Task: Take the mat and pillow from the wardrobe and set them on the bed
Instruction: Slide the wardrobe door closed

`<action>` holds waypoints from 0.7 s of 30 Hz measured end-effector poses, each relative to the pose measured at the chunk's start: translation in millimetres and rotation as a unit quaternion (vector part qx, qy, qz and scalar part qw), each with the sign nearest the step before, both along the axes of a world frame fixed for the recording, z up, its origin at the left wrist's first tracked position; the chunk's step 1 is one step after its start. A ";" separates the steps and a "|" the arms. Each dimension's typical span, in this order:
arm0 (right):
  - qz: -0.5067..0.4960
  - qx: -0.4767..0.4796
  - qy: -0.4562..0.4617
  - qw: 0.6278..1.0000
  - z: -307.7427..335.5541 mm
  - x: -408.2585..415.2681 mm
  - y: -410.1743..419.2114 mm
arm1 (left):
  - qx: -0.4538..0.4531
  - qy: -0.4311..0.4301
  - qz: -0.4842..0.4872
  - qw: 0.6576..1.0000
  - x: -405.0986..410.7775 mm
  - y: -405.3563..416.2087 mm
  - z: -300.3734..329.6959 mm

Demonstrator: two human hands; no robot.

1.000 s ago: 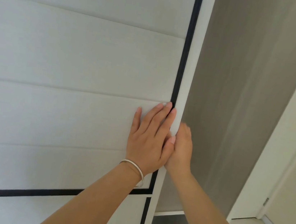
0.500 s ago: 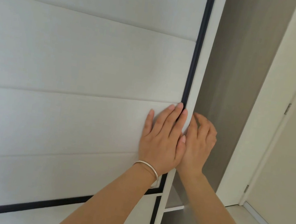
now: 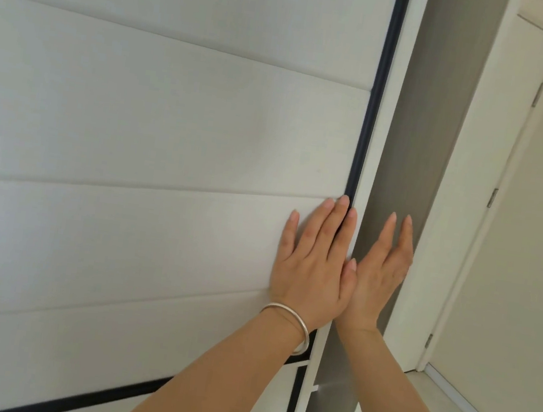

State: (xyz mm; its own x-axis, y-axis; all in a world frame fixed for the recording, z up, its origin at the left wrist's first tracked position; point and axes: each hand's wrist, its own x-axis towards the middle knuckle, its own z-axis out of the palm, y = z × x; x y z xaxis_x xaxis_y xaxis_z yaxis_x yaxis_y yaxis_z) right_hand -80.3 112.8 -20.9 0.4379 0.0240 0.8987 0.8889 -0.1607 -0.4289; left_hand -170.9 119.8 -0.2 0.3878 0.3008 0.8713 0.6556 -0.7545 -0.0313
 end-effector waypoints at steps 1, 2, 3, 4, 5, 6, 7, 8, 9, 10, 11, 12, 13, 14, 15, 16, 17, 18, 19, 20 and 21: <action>-0.005 -0.004 0.007 1.000 -0.9 4.1 0.2 | -0.001 0.002 0.000 1.000 3.4 -0.6 0.4; -0.009 -0.009 0.011 1.000 -1.6 8.2 0.1 | -0.001 0.004 0.000 1.000 6.8 -1.1 0.6; -0.014 -0.013 0.012 1.000 -2.1 12.2 0.0 | 0.000 0.008 0.000 1.000 10.3 -1.5 0.8; -0.020 -0.015 0.012 1.000 -2.5 16.5 -0.4 | 0.002 0.012 -0.001 1.000 13.9 -1.9 0.8; -0.027 -0.014 0.013 0.999 -2.7 20.1 -0.8 | 0.004 0.015 -0.002 1.000 17.4 -2.4 0.6; -0.037 -0.012 0.013 0.999 -2.7 23.9 -1.1 | 0.005 0.017 -0.003 1.000 21.0 -2.7 0.5; -0.047 -0.009 0.012 0.999 -2.8 27.5 -1.2 | 0.005 0.018 -0.005 1.000 24.5 -3.0 0.3; -0.057 -0.009 0.010 0.998 -2.6 31.1 -1.8 | 0.005 0.021 -0.008 1.000 27.9 -3.4 0.2; -0.063 -0.009 0.010 0.998 -2.6 34.3 -2.5 | 0.005 0.024 -0.011 1.000 31.6 -3.8 0.1; -0.066 -0.009 0.012 0.998 -2.8 37.4 -3.1 | 0.006 0.027 -0.014 1.000 35.5 -4.0 0.0; -0.065 -0.010 0.020 0.998 -3.3 40.4 -4.0 | 0.006 0.030 -0.015 0.999 39.5 -4.3 -0.1; -0.062 -0.010 0.031 0.998 -3.6 43.4 -4.9 | 0.006 0.032 -0.016 0.999 43.5 -4.6 -0.3; -0.058 -0.011 0.044 0.997 -3.1 46.4 -6.1 | 0.007 0.032 -0.018 0.999 47.8 -4.9 -0.3; -0.050 -0.012 0.057 0.997 -2.6 49.5 -7.3 | 0.007 0.032 -0.021 0.999 51.9 -5.4 -0.2; -0.040 -0.015 0.069 0.997 -2.1 52.1 -8.5 | 0.007 0.032 -0.026 0.999 56.1 -6.0 0.0; -0.030 -0.018 0.077 0.996 -1.2 54.6 -9.8 | 0.009 0.033 -0.031 0.999 60.0 -6.6 -0.1; -0.021 -0.021 0.080 0.996 -0.8 57.2 -11.4 | 0.013 0.033 -0.036 0.999 63.7 -7.2 -0.4; -0.011 -0.024 0.079 0.997 -0.3 59.4 -13.3 | 0.016 0.035 -0.040 0.998 67.3 -7.4 -0.7; 0.004 -0.028 0.081 0.996 -0.3 61.3 -15.3 | 0.019 0.035 -0.044 0.998 70.7 -7.6 -1.0; 0.021 -0.035 0.090 0.995 0.0 63.0 -17.2 | 0.019 0.036 -0.047 0.998 74.0 -7.7 -1.3; 0.039 -0.045 0.107 0.993 0.6 64.4 -18.9 | 0.021 0.037 -0.051 0.998 77.1 -7.7 -1.7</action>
